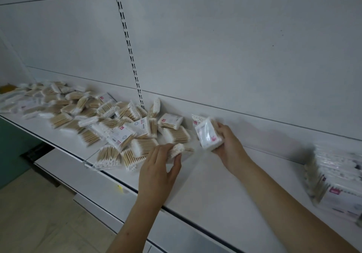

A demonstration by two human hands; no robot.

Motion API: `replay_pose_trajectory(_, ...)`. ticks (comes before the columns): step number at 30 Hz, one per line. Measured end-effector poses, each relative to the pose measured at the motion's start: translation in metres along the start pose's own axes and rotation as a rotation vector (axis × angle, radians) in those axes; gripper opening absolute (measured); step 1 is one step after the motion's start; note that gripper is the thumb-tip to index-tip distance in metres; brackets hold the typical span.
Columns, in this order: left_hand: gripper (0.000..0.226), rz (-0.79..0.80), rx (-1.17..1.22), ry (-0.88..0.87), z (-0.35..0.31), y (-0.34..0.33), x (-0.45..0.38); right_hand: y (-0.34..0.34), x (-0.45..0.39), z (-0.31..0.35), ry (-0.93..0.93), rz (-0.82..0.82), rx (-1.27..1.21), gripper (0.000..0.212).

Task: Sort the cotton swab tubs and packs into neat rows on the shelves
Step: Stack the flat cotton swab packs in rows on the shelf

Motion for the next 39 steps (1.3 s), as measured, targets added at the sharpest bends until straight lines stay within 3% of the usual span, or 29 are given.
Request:
replay_pose_trajectory(2, 0.027, 0.039, 0.100, 0.045, -0.002, -0.002, 0.000, 0.000, 0.008, 0.009, -0.082, 0.075, -0.267, 0.038)
replay_pose_trajectory(4, 0.023, 0.084, 0.238, 0.150, -0.004, -0.006, -0.001, 0.005, 0.018, 0.025, -0.062, 0.105, -0.337, 0.042)
replay_pose_trajectory(9, 0.008, 0.235, 0.457, 0.225, -0.037, -0.030, -0.018, 0.038, 0.048, 0.057, 0.072, 0.067, -0.095, 0.053)
replay_pose_trajectory(15, 0.015, 0.349, 0.679, 0.212, -0.094, -0.067, -0.036, 0.099, 0.133, 0.100, 0.290, -0.127, 0.122, 0.028)
replay_pose_trajectory(20, 0.035, 0.602, 0.864, 0.034, -0.167, -0.088, -0.040, 0.181, 0.219, 0.135, 0.368, -0.528, 0.530, 0.016)
replay_pose_trajectory(25, 0.024, 0.700, 0.919, -0.158, -0.232, -0.101, -0.047, 0.229, 0.294, 0.157, 0.343, -0.769, 0.946, 0.016)
replay_pose_trajectory(28, 0.021, 0.713, 0.926, -0.148, -0.258, -0.116, -0.044, 0.228, 0.304, 0.141, 0.296, -0.783, 1.171, 0.014)
replay_pose_trajectory(34, 0.026, 0.695, 0.750, -0.199, -0.269, -0.154, -0.023, 0.257, 0.289, 0.092, 0.194, -0.757, 1.260, 0.026)
replay_pose_trajectory(39, 0.030, 0.653, 0.673, -0.128, -0.258, -0.164, -0.010, 0.277, 0.272, 0.063, 0.291, -0.762, 1.416, 0.036)
Point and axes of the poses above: each hand's wrist, its own x-axis away from the middle knuckle, its own y-axis out of the back of the hand, z = x × y, the point moved 8 cm from there along -x, towards the middle knuckle, and after that the axes turned 8 degrees about -y, right-handed, at the moved point
